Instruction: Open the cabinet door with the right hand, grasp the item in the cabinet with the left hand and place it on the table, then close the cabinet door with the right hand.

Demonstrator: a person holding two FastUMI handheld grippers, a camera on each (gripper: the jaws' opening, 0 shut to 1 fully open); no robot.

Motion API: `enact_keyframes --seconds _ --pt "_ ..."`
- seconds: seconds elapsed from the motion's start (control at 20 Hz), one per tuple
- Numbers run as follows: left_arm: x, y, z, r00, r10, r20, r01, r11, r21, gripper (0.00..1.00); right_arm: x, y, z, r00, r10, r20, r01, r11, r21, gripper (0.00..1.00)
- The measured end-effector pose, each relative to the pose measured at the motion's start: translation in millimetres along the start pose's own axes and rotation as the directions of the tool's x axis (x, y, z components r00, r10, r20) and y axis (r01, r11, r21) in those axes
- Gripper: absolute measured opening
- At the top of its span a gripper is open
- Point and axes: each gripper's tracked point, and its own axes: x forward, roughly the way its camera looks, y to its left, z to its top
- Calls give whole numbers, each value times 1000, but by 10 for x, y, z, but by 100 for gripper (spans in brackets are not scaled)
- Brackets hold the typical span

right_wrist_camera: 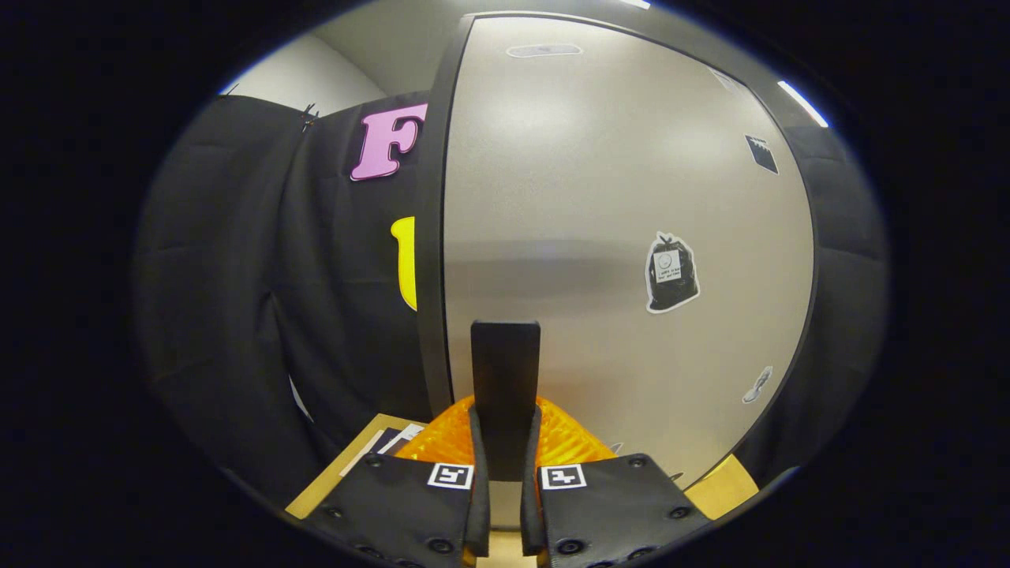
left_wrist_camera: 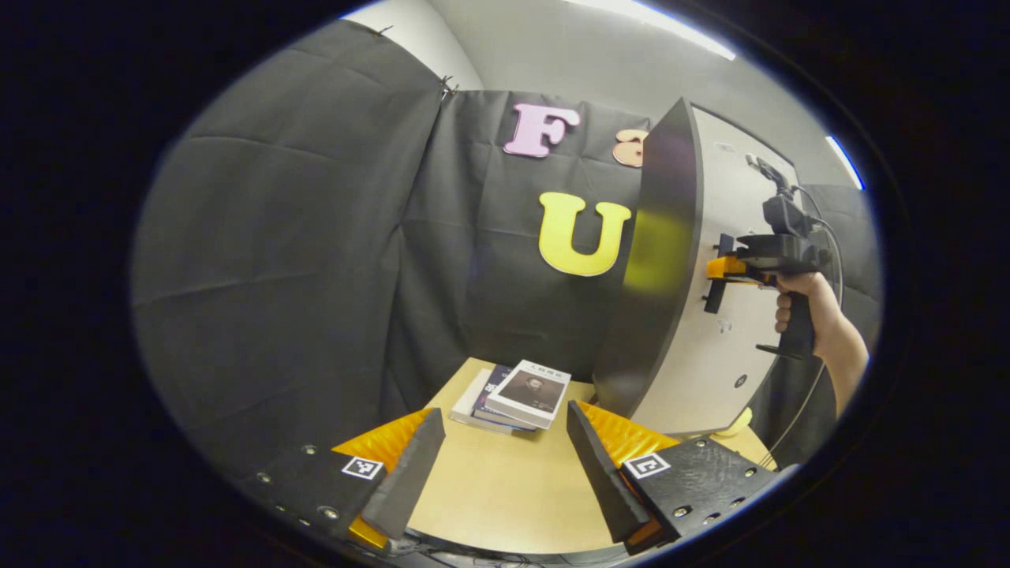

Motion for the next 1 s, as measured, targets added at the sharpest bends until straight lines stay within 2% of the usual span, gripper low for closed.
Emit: enact_keyframes --seconds 0.1,0.4,0.6,0.8,1.0 --pt "38 1 -46 1000 -1 -16 1 1000 13 93 -24 4 -5 1000 22 -6 -22 1000 -21 11" --pt "-9 -172 4 1000 11 1 -11 996 84 94 -380 -26 -52 993 115 10 -114 992 -59 11" --pt "-116 -540 -2 1000 8 10 -8 997 82 93 -709 -94 -100 980 197 15 -195 979 -61 10" --pt "-266 -918 78 999 26 34 -31 987 159 95 -967 -210 -119 963 269 12 -268 962 -54 10" --pt "-475 -1317 30 998 20 54 -28 990 138 94 -1253 -332 -136 940 341 12 -340 939 -49 11"
